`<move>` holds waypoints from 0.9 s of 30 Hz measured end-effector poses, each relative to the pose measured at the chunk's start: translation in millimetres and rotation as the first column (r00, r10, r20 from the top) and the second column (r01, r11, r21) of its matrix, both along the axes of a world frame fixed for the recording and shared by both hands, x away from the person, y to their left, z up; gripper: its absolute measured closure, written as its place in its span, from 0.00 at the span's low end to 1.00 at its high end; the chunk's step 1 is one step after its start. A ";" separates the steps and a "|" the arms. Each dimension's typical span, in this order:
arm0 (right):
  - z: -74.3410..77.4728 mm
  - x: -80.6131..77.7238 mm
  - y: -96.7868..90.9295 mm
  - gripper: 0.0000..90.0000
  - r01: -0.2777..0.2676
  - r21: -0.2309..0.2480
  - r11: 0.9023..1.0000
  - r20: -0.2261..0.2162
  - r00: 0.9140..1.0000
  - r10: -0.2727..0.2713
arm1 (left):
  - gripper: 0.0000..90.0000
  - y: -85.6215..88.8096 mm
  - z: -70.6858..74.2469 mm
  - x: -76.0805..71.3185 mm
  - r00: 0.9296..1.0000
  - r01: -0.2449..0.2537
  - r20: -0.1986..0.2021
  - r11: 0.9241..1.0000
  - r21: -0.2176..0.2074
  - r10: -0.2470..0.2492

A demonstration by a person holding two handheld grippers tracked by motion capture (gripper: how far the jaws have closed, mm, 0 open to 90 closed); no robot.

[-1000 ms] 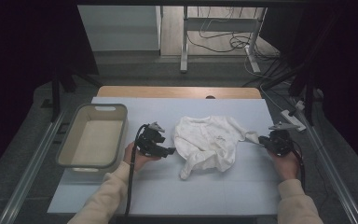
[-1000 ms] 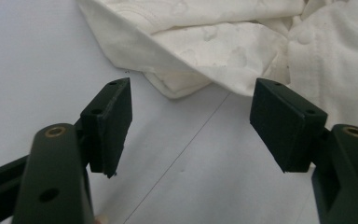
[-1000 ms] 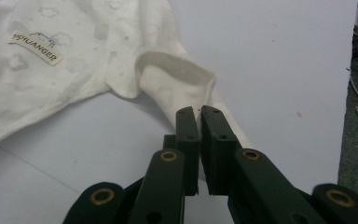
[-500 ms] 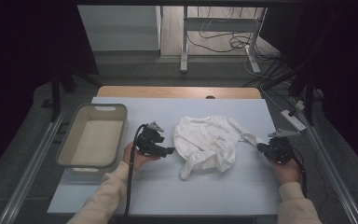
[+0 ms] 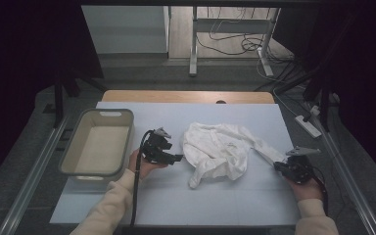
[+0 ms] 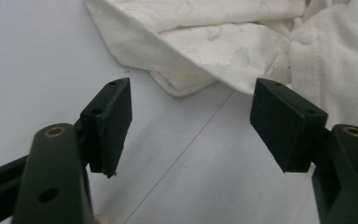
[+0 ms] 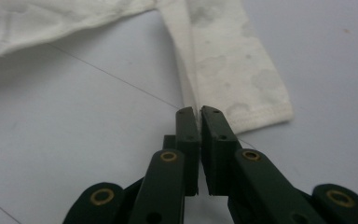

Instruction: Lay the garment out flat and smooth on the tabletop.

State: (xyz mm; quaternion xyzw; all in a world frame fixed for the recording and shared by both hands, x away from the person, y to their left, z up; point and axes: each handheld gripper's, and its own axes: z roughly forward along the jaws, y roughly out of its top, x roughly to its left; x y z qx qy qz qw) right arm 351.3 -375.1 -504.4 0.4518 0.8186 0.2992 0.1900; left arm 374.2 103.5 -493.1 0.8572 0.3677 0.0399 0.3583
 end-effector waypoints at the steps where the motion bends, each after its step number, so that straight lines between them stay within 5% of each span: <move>1: 0.6 -0.6 -2.3 0.94 0.009 -0.009 1.000 0.003 1.000 -0.009 | 0.34 0.2 0.0 0.1 1.000 0.000 0.000 1.000 0.000 0.000; 6: 1.1 -1.0 -10.0 0.92 0.028 -0.005 1.000 0.002 1.000 -0.028 | 0.34 0.1 0.0 0.1 1.000 0.000 0.000 1.000 0.002 0.000; 8: 2.2 -0.5 -10.9 0.83 0.020 0.006 1.000 0.004 1.000 -0.020 | 0.33 -0.1 0.2 0.0 1.000 0.000 0.002 1.000 0.002 0.000; 13: 15.5 -0.8 -12.0 0.59 0.042 0.083 0.996 0.073 0.996 -0.048 | 0.33 -0.1 -0.4 0.5 1.000 0.000 0.000 1.000 0.005 0.000; 19: 27.1 7.5 -17.3 0.53 0.088 0.121 0.989 0.122 0.987 -0.102 | 0.33 -1.7 -0.9 0.6 1.000 0.004 0.000 1.000 0.009 -0.004; 27: 15.2 35.6 -20.9 0.51 0.125 0.089 0.988 0.075 0.988 -0.132 | 0.33 -2.9 -0.9 0.3 1.000 0.010 0.002 1.000 0.015 -0.010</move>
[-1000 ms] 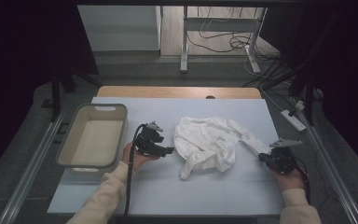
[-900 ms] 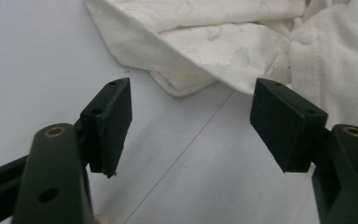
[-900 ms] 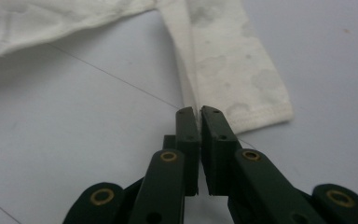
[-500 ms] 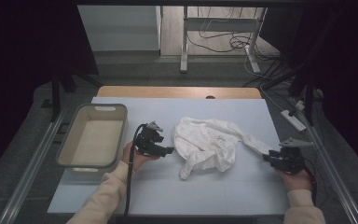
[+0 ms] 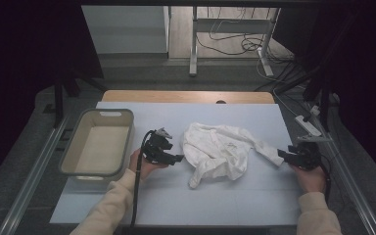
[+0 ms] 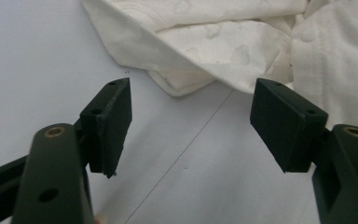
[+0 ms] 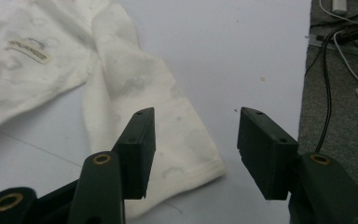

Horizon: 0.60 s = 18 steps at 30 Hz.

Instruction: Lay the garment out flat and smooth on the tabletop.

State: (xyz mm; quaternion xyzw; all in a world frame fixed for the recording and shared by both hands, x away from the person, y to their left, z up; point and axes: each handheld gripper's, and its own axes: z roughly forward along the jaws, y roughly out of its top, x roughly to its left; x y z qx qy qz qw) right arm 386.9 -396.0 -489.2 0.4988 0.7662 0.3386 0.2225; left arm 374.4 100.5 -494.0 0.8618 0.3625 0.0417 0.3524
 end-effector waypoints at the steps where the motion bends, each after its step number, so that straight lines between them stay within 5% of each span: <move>1: -2.6 2.1 -0.3 0.51 0.003 -0.011 1.000 -0.009 1.000 -0.003 | 0.33 0.2 -0.1 0.1 1.000 0.001 0.000 1.000 0.000 -0.001; 14: -19.6 7.1 -1.8 0.56 0.004 -0.070 0.998 -0.079 0.997 -0.010 | 0.33 0.0 -1.4 0.3 1.000 -0.002 -0.003 1.000 0.001 0.002; 18: -18.9 6.9 -1.2 0.80 -0.031 -0.048 0.998 -0.087 0.996 0.027 | 0.33 0.9 -1.5 0.6 1.000 -0.002 -0.004 1.000 0.001 0.002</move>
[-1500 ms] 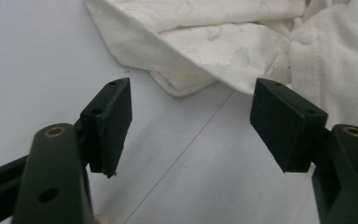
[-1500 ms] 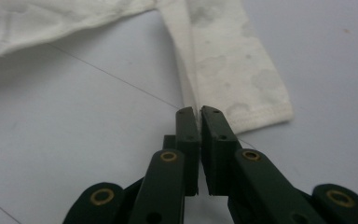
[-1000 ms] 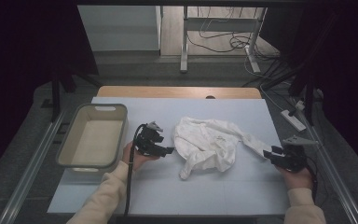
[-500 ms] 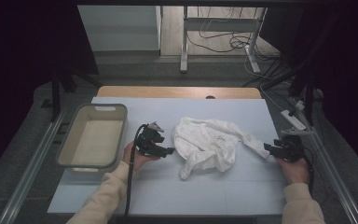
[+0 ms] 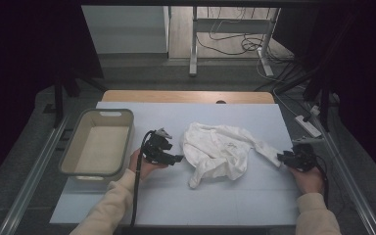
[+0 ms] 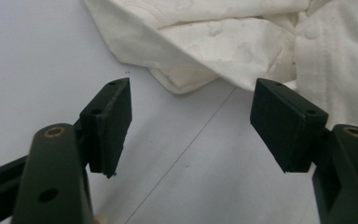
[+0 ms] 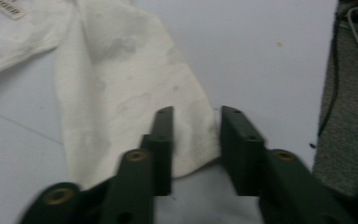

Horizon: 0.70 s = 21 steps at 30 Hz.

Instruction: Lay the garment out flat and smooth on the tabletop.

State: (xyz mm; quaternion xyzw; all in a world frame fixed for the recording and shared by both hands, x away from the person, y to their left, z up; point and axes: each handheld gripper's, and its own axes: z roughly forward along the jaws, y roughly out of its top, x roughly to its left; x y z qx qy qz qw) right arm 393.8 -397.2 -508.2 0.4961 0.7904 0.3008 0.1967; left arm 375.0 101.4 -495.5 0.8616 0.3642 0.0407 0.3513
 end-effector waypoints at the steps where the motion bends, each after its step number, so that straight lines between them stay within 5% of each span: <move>1: 0.5 0.1 0.5 0.86 -0.015 0.003 1.000 -0.007 1.000 0.015 | 0.33 0.0 0.2 -0.1 1.000 -0.001 0.000 1.000 0.000 0.001; 6: 4.5 0.2 4.9 0.93 -0.042 -0.064 0.997 0.007 0.999 0.042 | 0.33 -0.5 0.1 -0.3 1.000 0.000 0.001 1.000 0.000 0.000; 21: 24.3 -1.7 -33.1 0.93 0.113 -0.026 0.993 0.133 0.985 -0.108 | 0.33 -1.8 -1.5 0.1 1.000 0.000 -0.002 1.000 0.006 0.000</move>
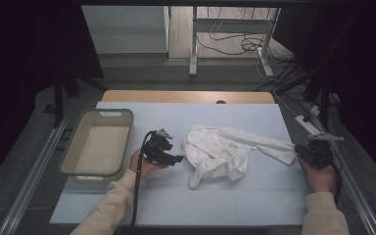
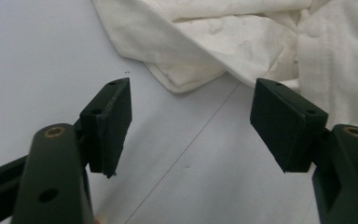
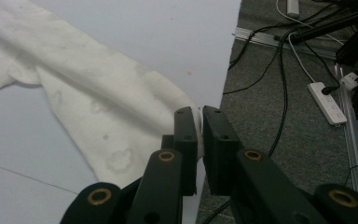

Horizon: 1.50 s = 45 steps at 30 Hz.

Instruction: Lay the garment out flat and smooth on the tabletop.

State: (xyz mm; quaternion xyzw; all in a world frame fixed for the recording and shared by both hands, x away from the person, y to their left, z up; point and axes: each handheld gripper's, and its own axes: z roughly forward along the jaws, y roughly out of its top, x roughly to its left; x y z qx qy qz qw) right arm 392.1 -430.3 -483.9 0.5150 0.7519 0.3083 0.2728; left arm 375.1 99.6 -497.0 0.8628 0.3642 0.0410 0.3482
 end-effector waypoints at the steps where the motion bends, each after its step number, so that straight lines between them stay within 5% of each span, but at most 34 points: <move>1: -0.2 -0.2 -1.0 0.92 0.003 0.004 1.000 -0.003 1.000 -0.003 | 0.33 0.1 0.0 0.0 1.000 0.000 0.000 1.000 0.000 0.000; 7: 2.4 -2.9 5.5 0.60 0.010 0.040 0.999 0.031 0.999 -0.011 | 0.33 1.5 1.0 0.0 1.000 -0.003 0.005 1.000 -0.002 0.003; 11: 9.1 -5.9 18.3 0.53 -0.028 0.076 0.997 0.063 0.998 0.023 | 0.33 2.3 1.6 0.0 1.000 -0.004 0.005 1.000 -0.003 0.004; 24: 12.0 -26.0 63.5 0.49 -0.213 0.108 0.971 0.072 0.976 0.206 | 0.33 4.0 4.2 -0.9 1.000 -0.010 0.010 1.000 -0.021 0.010; 33: 10.3 -45.4 80.0 0.49 -0.286 0.137 0.948 0.074 0.958 0.279 | 0.33 2.2 5.5 -1.7 1.000 -0.006 0.010 1.000 -0.028 0.006; 45: 7.3 -55.3 107.7 0.49 -0.383 0.142 0.913 0.054 0.924 0.379 | 0.33 -1.2 5.9 -3.1 1.000 -0.001 0.009 0.999 -0.037 0.001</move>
